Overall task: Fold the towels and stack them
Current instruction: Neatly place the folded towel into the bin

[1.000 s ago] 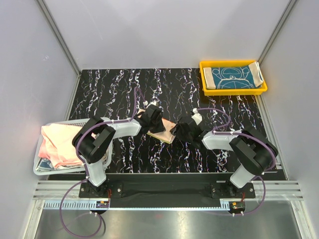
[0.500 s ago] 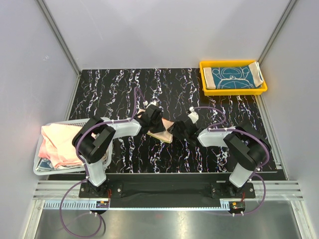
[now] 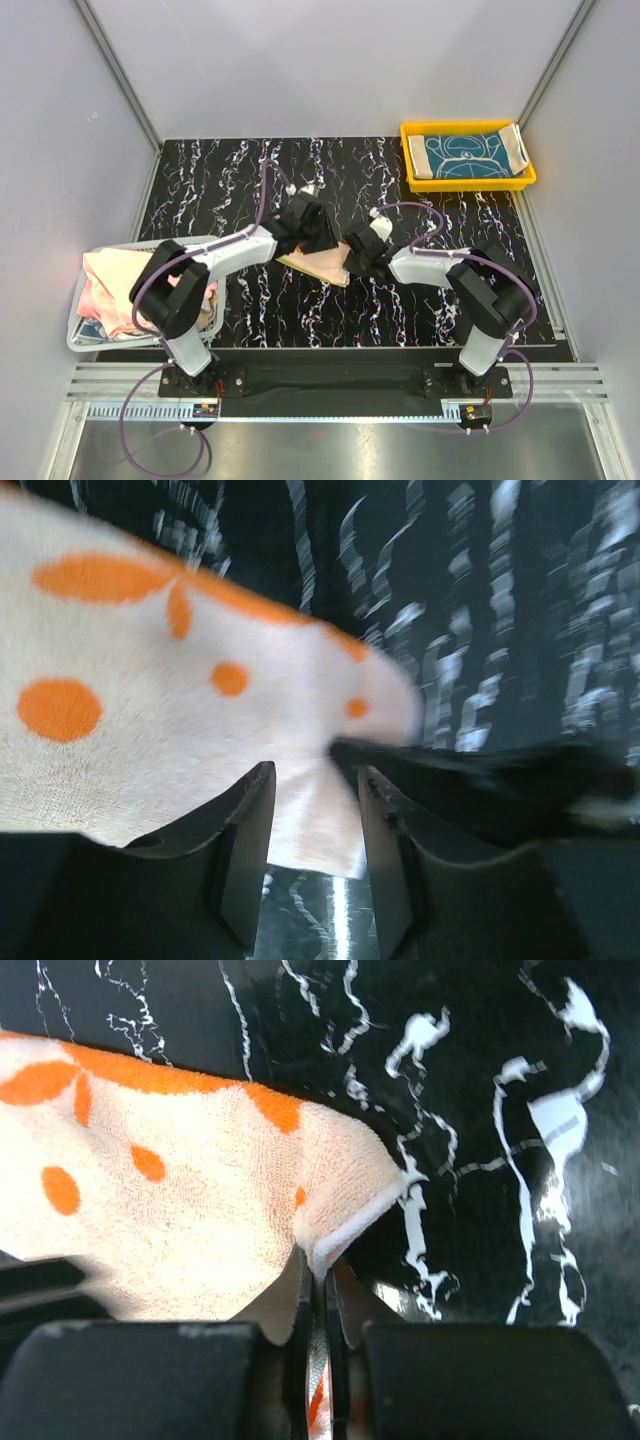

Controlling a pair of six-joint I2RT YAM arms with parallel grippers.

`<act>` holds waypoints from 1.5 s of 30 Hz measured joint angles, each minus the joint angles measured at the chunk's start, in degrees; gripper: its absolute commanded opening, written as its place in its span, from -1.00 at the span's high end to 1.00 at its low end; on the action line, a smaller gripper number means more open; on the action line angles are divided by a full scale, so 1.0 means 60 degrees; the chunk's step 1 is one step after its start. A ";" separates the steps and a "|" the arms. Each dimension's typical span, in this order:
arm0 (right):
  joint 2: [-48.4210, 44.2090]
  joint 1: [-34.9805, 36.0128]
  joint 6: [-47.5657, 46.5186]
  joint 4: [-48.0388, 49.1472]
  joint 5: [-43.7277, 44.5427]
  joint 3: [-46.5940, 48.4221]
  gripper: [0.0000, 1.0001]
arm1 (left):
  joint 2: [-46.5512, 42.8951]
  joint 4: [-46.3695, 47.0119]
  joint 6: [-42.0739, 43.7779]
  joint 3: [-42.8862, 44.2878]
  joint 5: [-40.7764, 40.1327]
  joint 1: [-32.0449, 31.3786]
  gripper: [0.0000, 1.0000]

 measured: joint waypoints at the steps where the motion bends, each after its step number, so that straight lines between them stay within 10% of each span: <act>1: 0.0098 0.0000 -0.0171 -0.0146 0.0015 0.0178 0.96 | -0.0175 -0.0204 0.0047 0.0310 -0.0004 0.0080 0.11; 23: 0.4772 -0.2222 -0.8029 -0.5486 0.2310 0.9402 1.00 | -0.3898 -0.3078 0.1464 0.0903 -0.0102 0.1555 0.08; 45: 0.8623 -0.5552 -1.3730 -0.3748 0.3136 1.5599 0.91 | -0.4459 -0.4095 0.3621 0.0546 -0.0277 0.2575 0.10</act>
